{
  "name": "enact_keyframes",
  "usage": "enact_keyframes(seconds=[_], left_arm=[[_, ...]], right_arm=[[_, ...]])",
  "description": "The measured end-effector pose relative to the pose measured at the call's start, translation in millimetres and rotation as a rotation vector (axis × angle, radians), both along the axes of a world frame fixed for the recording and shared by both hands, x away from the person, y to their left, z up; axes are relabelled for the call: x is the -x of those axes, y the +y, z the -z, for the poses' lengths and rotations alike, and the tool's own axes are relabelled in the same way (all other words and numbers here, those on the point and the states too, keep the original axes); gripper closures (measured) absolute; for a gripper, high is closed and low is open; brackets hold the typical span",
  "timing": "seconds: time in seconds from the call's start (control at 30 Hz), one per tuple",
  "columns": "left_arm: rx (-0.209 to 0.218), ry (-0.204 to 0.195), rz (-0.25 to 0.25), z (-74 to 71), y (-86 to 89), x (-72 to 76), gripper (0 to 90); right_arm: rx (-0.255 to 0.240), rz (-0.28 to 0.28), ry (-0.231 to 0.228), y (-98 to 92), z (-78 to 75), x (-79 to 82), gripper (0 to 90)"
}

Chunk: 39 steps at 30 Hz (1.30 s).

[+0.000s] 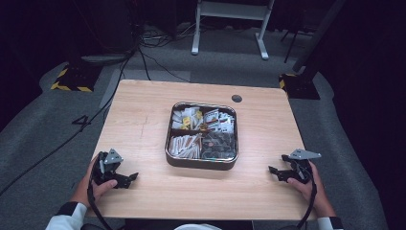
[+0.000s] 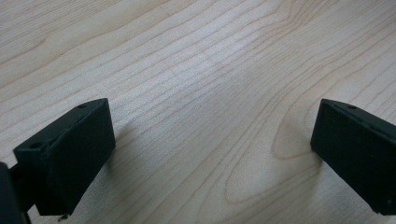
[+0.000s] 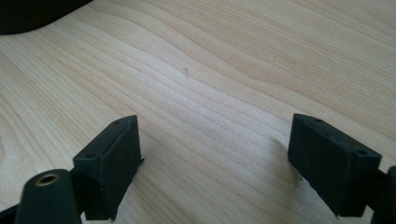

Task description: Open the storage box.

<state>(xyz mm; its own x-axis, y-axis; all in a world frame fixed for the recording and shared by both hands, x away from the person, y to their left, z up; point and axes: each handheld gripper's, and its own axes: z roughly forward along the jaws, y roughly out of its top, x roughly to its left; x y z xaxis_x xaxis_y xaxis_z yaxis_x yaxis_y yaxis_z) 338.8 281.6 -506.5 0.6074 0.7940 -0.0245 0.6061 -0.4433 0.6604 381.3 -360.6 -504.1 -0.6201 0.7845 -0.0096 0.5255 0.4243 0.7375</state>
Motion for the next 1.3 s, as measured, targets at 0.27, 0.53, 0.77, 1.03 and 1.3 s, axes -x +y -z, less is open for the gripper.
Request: enact_keyframes(seconds=[0.27,0.53,0.77,1.03,1.3], left_arm=[[-0.001,-0.004,0.012,0.0,0.7,-1.1,0.0],[0.000,-0.001,0.007,0.0,0.5,-0.7,0.0],[0.001,-0.003,0.009,0.0,0.7,-1.0,0.0],[0.000,-0.001,0.008,0.0,0.7,-0.9,0.0],[0.000,-0.001,0.008,0.0,0.7,-0.8,0.0]], right_arm=[[0.003,0.003,0.002,-0.2,0.0,-1.2,16.2],[0.010,0.028,0.015,1.9,-1.3,-3.8,16.0],[0.019,0.012,0.024,3.9,-4.4,-7.3,18.0],[-0.011,-0.025,-0.015,13.1,-25.8,-12.0,20.5],[-0.013,-0.091,-0.054,35.3,-54.2,-22.7,22.3]])
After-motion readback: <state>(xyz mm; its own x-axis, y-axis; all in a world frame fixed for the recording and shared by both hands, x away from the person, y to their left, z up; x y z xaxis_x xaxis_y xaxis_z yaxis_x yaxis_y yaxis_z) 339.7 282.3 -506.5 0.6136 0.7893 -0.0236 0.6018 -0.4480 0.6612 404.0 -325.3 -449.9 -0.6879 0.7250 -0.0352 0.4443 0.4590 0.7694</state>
